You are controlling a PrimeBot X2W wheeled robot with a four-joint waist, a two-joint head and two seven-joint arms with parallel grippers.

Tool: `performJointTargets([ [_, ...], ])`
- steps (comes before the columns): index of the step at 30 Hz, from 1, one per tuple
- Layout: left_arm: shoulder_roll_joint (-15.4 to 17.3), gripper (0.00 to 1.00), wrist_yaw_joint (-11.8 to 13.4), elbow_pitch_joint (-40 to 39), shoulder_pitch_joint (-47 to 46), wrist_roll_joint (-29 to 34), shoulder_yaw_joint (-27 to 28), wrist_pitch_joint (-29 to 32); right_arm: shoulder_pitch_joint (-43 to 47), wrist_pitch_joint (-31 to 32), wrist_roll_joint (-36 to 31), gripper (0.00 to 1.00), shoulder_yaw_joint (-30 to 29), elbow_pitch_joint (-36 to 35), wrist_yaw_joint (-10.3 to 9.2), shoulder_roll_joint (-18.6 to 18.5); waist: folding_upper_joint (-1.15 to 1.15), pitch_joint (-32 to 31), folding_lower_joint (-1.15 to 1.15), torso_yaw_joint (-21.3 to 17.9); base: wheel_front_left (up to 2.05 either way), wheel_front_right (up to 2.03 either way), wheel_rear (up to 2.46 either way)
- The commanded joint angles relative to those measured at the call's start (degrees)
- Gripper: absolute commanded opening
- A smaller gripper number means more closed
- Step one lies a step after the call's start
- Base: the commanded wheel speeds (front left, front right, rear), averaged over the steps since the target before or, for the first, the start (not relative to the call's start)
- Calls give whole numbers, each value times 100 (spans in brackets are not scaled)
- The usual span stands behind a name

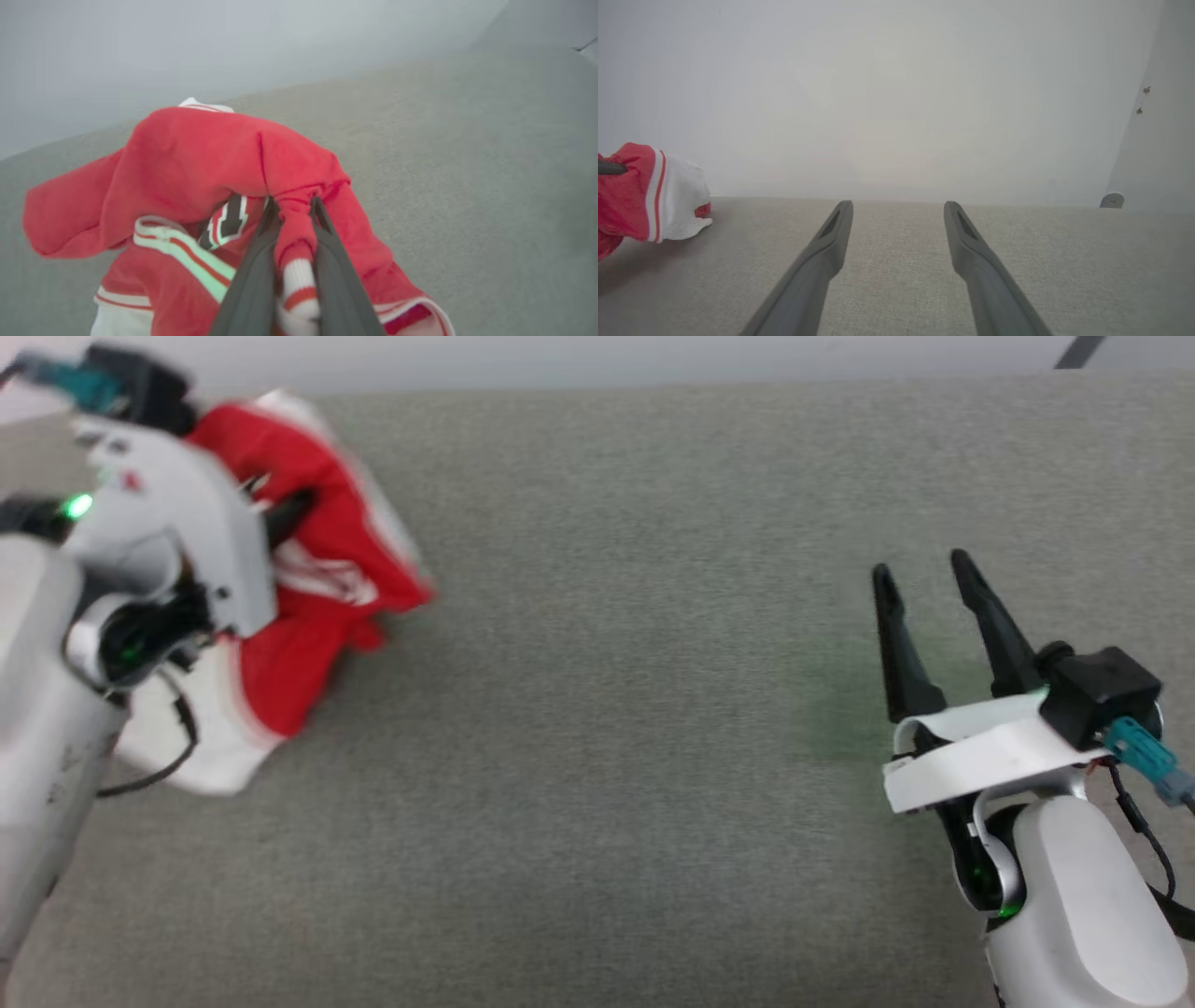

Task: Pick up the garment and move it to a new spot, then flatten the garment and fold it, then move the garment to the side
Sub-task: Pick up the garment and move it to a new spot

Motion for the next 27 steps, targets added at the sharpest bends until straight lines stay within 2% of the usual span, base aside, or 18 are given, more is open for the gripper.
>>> performJointTargets([
  [1,1,0,7,-394,-109,-127,-130,69,112,-5,57,100,-104,-52,-2,34,0,-38,0,-183,0,0,0],
  [8,-235,0,7,-1849,-464,-592,-793,614,263,-5,182,100,-470,-254,-1,122,0,63,0,-720,0,0,0],
  [15,-715,0,7,-2439,-743,-1228,-1225,873,326,-5,431,100,-626,-383,-1,166,0,257,0,-1341,0,0,0],
  [20,-1063,0,7,-2257,-804,-1450,-1637,779,387,-5,767,100,-715,-425,-1,170,0,444,0,-1744,0,0,0],
  [27,-1102,0,7,-1245,-623,-1553,-2309,660,445,-5,1084,100,-764,-438,-1,172,0,557,0,-2138,0,0,0],
])
